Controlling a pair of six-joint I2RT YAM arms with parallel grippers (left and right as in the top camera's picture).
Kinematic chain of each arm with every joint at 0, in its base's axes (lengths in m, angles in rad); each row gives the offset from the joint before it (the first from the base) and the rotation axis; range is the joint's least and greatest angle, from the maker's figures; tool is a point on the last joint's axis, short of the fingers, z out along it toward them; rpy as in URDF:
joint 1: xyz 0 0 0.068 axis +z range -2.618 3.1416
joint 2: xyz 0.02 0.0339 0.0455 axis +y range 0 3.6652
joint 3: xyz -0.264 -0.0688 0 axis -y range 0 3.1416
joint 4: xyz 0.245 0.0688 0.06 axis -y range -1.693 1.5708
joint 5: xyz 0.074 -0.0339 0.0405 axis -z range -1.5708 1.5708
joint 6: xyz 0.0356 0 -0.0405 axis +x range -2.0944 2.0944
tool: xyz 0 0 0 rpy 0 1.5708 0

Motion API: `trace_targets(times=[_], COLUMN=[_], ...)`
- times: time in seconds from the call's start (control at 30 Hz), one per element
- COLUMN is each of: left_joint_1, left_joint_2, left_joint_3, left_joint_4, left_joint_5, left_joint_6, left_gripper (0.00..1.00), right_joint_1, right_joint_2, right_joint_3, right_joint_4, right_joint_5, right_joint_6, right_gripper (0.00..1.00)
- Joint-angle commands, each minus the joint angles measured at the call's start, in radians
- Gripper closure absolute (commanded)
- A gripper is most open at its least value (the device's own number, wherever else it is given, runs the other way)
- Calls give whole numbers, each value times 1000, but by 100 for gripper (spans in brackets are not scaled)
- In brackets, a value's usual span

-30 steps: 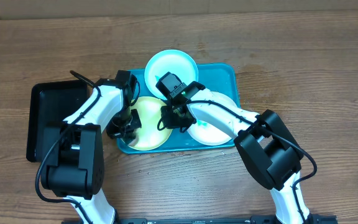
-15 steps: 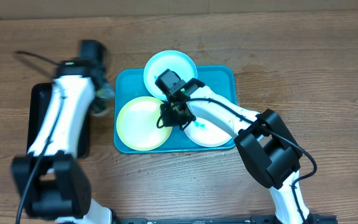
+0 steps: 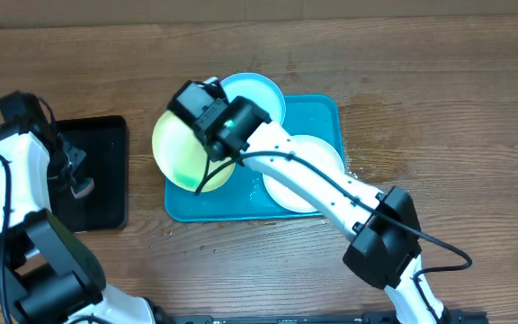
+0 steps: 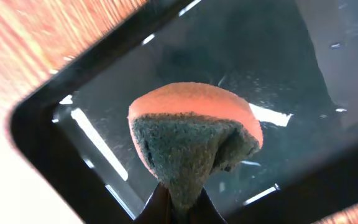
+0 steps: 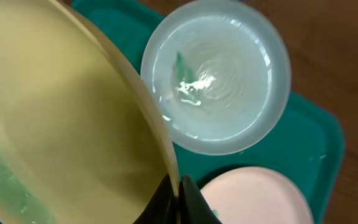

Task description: Clean dirty plates on tray and stack at the side

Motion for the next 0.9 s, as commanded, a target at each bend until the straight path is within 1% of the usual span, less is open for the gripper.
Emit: trace_targets(times=[0.0, 0.2, 0.23, 0.3, 0.33, 0.37, 0.4, 0.43, 0.5, 0.57, 0.8, 0.87], left_joint_1=[7, 6, 6, 6, 6, 6, 6, 6, 6, 6, 6, 5], left_joint_2=[62, 122, 126, 126, 125, 126, 126, 125, 125, 124, 117, 117], left_joint_3=[-20, -20, -20, -19, -19, -19, -19, -19, -9, 13, 212, 277], left_joint_4=[36, 93, 98, 101, 101, 101, 101, 101, 93, 66, -132, -191], left_joint_5=[97, 117, 113, 113, 113, 113, 113, 113, 115, 124, 195, 224], left_joint_6=[45, 66, 66, 66, 66, 66, 66, 66, 66, 69, 71, 88], left_gripper=[96, 96, 93, 81, 67, 39, 23, 22, 17, 16, 13, 13], right_joint_1=[36, 88, 97, 113, 119, 125, 130, 133, 141, 143, 144, 143], right_joint_2=[-10, -10, -10, -10, -10, -10, -10, -10, -10, -10, -10, -10], right_joint_3=[37, 37, 37, 37, 37, 37, 37, 37, 37, 37, 37, 37], right_joint_4=[-2, -1, 0, 10, 15, 22, 29, 39, 59, 68, 163, 179], right_joint_5=[220, 471, 512, 566, 583, 599, 613, 626, 642, 649, 792, 758], right_joint_6=[-140, -253, -272, -306, -325, -348, -365, -381, -412, -431, -486, -485], right_gripper=[96, 96, 96, 96, 96, 96, 96, 96, 96, 96, 96, 96])
